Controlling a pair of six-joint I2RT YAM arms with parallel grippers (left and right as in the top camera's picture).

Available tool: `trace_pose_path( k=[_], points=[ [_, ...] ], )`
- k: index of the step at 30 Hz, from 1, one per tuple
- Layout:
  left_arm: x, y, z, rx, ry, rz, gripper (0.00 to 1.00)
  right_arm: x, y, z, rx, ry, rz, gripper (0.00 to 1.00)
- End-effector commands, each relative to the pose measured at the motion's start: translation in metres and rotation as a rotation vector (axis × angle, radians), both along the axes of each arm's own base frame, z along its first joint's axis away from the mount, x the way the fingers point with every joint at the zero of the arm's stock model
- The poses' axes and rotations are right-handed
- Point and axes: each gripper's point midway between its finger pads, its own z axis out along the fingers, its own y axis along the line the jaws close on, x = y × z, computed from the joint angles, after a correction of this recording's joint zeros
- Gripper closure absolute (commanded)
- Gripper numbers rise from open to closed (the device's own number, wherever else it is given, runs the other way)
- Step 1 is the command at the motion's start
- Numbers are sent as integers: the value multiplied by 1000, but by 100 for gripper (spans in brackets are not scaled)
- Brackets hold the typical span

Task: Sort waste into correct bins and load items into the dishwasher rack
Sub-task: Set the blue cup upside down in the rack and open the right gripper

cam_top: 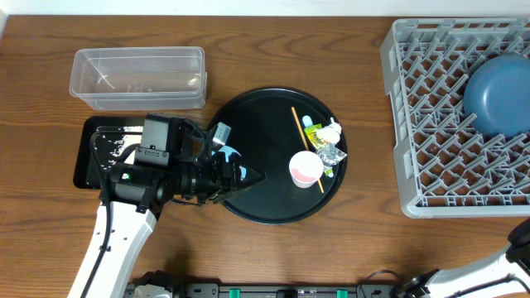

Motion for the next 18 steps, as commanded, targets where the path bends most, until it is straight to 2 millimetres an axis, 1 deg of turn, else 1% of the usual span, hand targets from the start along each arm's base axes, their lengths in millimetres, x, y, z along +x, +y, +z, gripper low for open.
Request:
trace_pose_path(
  k=[1,6,8,9,10,12,16,17,18],
  points=[
    [1,1,0,16,-28,-6,45,11,2,-3,3,-10,14,63],
    [1,1,0,16,-24,-6,44,20,4,-2,-6,-18,33,60],
    [0,1,0,17,-22,-6,44,21,5,-3,-6,-17,36,56],
    [0,1,0,17,-22,-6,45,22,6,-3,-5,-17,38,52],
    [0,1,0,17,-22,-6,44,22,7,-3,-5,-17,40,45],
    [0,1,0,17,-22,-6,45,22,7,-3,-4,-16,41,20],
    [0,1,0,17,-21,-6,45,22,9,-3,6,-14,42,2],
    [0,1,0,17,-21,-6,40,22,11,-4,15,-17,45,1],
    [0,1,-1,17,-21,-6,40,23,13,-4,25,-23,49,1]
  ],
)
